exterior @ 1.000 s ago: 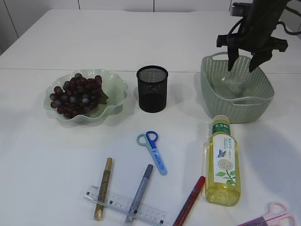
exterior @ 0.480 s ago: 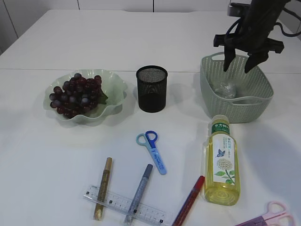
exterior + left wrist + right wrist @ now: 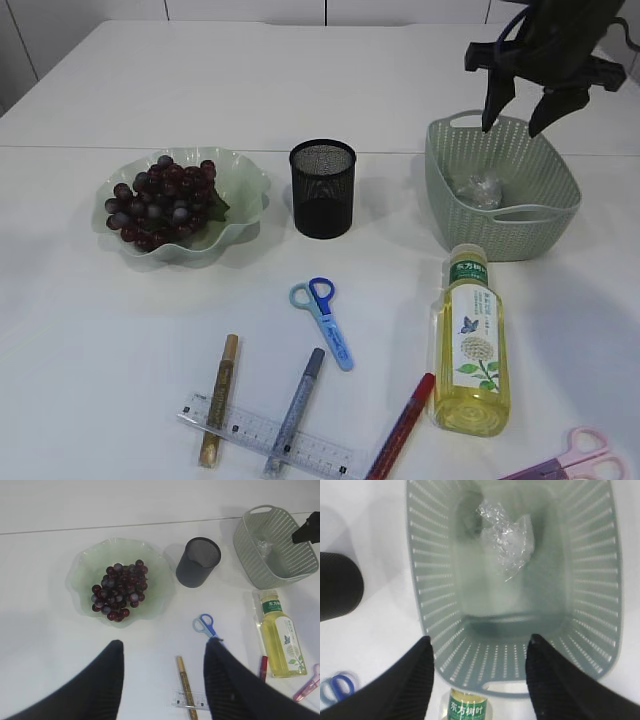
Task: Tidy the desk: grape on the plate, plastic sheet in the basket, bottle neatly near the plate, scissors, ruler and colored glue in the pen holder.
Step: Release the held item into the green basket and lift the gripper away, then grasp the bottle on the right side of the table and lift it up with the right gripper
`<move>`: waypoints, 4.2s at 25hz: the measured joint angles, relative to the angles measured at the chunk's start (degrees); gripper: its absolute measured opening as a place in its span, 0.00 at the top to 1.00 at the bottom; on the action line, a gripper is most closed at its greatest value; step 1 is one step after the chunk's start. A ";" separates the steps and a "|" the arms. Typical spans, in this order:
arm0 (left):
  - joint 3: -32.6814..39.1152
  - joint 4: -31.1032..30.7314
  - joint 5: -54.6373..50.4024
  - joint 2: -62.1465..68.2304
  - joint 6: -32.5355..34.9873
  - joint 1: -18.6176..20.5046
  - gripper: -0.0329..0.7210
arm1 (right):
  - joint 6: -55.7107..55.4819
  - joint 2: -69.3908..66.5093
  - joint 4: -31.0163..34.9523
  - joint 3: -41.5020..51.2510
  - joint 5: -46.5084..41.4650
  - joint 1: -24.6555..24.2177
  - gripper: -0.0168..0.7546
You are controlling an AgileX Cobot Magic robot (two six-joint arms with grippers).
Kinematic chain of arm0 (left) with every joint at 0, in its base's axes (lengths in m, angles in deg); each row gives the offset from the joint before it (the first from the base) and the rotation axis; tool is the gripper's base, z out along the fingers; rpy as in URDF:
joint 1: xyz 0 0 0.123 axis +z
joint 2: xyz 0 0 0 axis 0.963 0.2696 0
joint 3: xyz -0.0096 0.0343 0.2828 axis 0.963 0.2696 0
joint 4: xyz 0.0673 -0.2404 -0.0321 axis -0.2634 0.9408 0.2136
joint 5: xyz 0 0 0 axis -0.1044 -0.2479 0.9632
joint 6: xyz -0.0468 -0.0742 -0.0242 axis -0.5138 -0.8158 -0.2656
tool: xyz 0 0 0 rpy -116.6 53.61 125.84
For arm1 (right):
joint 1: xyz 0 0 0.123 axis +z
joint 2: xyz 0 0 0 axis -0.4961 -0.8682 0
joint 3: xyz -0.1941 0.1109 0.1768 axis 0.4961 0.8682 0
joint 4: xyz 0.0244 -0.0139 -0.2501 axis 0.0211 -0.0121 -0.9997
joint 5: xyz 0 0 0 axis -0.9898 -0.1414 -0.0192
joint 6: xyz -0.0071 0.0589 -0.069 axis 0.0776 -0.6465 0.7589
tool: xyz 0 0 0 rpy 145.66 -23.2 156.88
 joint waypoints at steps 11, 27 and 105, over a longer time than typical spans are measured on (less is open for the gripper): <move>0.00 0.00 0.00 0.00 0.00 0.00 0.45 | -1.95 13.56 1.86 15.79 0.00 0.00 0.38; 0.00 0.00 0.00 0.00 0.00 0.00 0.45 | -5.14 40.38 5.46 47.23 0.00 0.00 0.38; 0.00 -3.99 0.00 0.00 0.00 0.00 0.46 | -21.34 16.31 4.50 49.79 9.89 16.93 0.16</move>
